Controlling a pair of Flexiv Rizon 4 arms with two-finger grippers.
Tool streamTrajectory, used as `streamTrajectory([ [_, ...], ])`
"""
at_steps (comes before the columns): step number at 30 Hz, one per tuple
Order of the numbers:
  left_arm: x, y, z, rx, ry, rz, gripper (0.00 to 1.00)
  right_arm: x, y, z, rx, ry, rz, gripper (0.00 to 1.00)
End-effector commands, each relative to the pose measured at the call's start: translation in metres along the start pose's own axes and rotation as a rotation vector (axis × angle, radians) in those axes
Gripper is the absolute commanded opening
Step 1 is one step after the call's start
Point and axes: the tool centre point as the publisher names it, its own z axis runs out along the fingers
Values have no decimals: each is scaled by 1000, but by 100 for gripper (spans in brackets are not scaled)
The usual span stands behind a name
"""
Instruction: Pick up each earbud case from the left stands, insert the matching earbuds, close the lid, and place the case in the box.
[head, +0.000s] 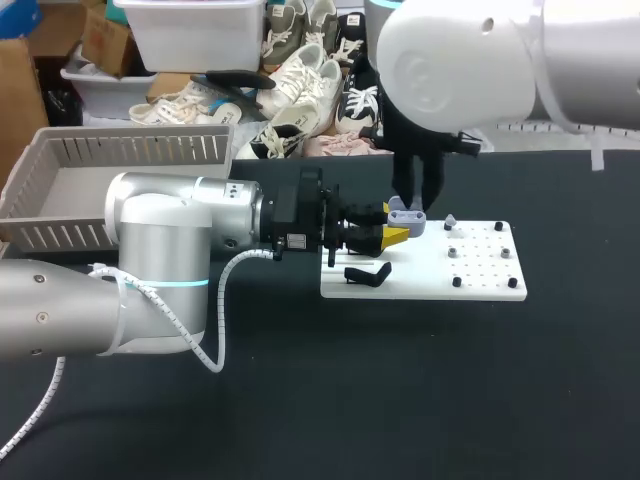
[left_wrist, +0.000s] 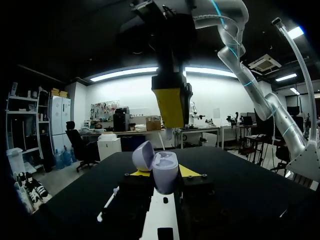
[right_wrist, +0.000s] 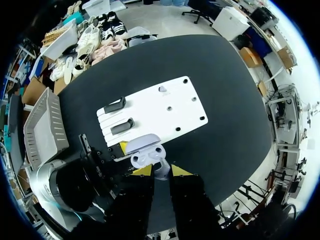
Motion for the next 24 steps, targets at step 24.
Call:
streamTrajectory([
  [24,0,-1,0,-5,0,1,0,-5,2,13,-2,18,-4,0],
])
